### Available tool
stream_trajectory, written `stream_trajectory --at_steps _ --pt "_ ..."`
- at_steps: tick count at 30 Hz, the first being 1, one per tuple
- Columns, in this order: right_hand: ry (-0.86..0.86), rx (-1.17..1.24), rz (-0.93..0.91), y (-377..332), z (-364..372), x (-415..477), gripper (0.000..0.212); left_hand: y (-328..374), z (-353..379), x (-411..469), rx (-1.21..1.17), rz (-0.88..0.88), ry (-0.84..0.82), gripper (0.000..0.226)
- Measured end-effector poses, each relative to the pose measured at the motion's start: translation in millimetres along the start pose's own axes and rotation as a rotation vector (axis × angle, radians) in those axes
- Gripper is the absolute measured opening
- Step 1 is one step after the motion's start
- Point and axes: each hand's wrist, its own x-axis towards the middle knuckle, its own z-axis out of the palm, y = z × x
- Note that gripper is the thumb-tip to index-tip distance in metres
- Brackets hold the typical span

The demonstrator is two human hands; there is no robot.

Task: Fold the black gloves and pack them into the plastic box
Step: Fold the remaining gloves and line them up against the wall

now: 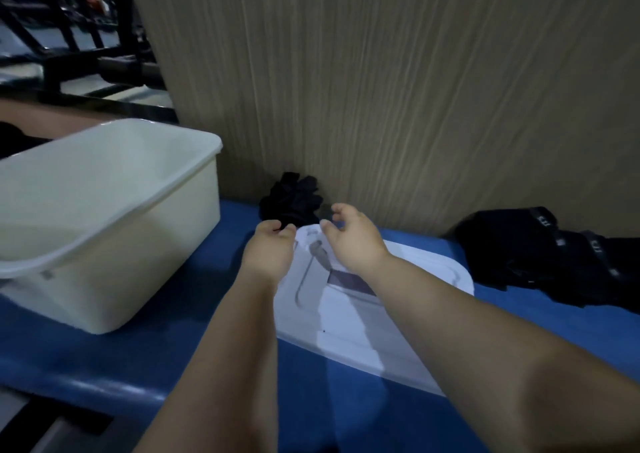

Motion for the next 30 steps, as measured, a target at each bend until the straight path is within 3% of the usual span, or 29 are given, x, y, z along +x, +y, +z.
stream_trajectory --at_steps 2,6,10,14,18,22,25,30 --pt "-0.012 0.059 0.042 -7 6 15 0.060 -3 0 7 -0.041 -0.006 -0.005 0.047" --pt "-0.044 0.025 0.099 -20 19 41 0.071 -6 1 14 -0.078 0.002 -0.019 0.051" --pt "-0.048 0.010 0.185 -31 25 52 0.067 -7 6 18 -0.088 0.019 -0.049 0.053" --pt "-0.040 0.071 0.185 -34 24 51 0.046 -8 8 18 -0.098 0.049 -0.026 0.053" --pt "0.036 0.353 0.169 -30 11 36 0.023 -1 8 13 -0.085 0.107 0.089 0.044" --pt "0.053 0.621 0.187 -24 -19 7 0.008 9 11 1 -0.038 0.185 0.093 0.042" --pt "0.014 0.774 0.193 -17 -46 -24 0.008 19 20 -19 -0.073 0.249 -0.014 0.035" --pt "0.057 0.872 0.199 9 -96 -82 0.006 38 40 -68 -0.143 0.234 -0.335 0.026"
